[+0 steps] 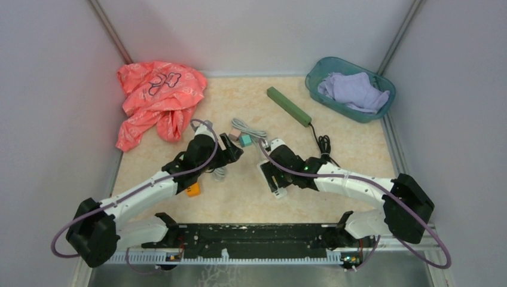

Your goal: Insert the plug

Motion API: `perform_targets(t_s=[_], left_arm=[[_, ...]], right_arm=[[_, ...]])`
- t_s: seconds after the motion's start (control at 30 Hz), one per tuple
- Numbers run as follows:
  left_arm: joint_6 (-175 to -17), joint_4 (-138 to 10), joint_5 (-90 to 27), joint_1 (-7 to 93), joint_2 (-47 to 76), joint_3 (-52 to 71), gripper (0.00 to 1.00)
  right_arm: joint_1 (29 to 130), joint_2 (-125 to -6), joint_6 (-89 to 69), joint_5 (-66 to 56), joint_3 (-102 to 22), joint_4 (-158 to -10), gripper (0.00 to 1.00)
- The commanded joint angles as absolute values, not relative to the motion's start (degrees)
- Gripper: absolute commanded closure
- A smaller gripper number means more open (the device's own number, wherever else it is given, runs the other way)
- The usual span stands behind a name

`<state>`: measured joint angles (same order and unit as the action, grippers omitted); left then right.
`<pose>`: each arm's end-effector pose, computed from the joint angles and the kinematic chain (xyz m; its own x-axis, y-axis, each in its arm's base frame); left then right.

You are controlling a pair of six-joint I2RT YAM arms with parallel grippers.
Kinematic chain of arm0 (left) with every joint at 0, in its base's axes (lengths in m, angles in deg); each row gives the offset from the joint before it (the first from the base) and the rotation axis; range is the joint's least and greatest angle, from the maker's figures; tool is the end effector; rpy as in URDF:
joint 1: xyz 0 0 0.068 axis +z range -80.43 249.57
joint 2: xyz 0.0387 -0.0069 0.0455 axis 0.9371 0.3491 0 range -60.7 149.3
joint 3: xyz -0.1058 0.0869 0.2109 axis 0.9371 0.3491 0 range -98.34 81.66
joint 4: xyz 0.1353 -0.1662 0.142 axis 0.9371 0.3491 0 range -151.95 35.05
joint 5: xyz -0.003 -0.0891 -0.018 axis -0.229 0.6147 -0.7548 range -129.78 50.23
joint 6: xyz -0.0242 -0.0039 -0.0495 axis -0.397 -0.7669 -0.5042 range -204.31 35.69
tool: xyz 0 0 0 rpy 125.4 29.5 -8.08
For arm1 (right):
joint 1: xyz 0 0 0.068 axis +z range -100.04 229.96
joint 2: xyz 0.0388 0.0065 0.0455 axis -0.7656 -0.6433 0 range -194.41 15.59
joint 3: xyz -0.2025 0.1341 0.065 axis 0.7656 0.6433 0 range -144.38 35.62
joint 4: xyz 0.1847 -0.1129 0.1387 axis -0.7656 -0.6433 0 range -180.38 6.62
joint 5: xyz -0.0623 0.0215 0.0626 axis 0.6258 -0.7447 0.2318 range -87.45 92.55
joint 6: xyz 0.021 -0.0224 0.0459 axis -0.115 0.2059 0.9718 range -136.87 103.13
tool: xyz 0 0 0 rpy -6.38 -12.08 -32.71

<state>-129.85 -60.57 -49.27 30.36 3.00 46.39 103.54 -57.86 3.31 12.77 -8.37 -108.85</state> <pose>0.1969 -0.1528 0.2134 -0.6357 -0.3899 -0.6662 0.0840 0.8230 -0.5618 0.1559 0.2002 0.1885 -0.7085 -0.3883 -0.5893 -0.5188 0.8527 0.0619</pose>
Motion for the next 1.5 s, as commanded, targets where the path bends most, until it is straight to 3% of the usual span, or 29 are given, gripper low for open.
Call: perform_targets(t_s=[0.0,0.33,0.7,1.27,1.47], left_arm=[[-124.43,-52.48,-57.23,30.93,-1.66,44.06,0.1],[-119.4,-49.89,-64.3,31.29,-9.05,45.55,0.04],[-116.48,-55.85,-68.16,31.25,-9.93,51.18,0.04],[-109.83,-64.32,-66.54,31.03,-18.19,59.59,0.04],[-109.46,-64.17,-67.71,30.39,-19.77,60.56,0.04]], right_arm=[[105.07,-57.31,4.13,11.51,-6.5,-104.27,0.27],[105.77,-64.0,6.31,13.35,-5.71,-100.64,0.31],[100.33,-68.44,5.18,20.72,-8.89,-98.62,0.58],[83.46,-90.13,-16.78,13.69,-29.07,-90.12,0.61],[82.22,-92.66,-18.47,11.35,-32.95,-91.65,0.55]])
